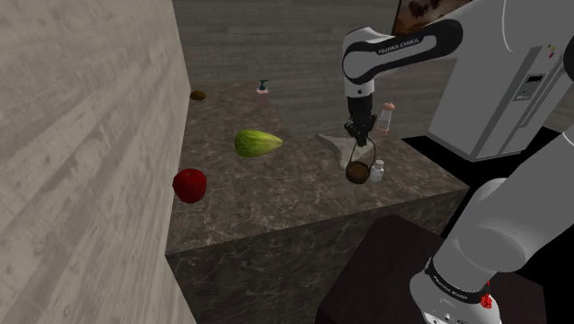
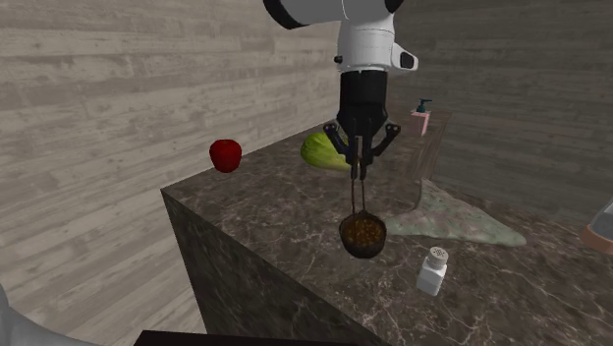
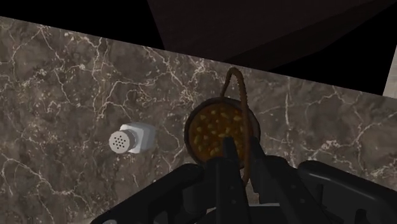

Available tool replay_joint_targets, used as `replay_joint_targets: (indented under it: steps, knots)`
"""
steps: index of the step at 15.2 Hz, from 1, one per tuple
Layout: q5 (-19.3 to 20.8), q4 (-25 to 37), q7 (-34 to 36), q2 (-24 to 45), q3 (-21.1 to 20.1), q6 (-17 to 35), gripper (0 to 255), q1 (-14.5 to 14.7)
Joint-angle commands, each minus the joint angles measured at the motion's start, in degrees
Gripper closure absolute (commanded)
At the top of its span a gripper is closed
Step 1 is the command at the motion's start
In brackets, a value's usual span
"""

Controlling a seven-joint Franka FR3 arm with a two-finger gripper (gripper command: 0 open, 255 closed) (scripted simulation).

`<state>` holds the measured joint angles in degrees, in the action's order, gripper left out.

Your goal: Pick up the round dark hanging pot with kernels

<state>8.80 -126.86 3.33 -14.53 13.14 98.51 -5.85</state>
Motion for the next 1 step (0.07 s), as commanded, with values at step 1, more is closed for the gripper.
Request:
replay_joint_targets:
  steps: [1]
  knots:
    - [0.0, 0.3, -0.1, -0.1, 0.0, -0.4, 255, 0.0]
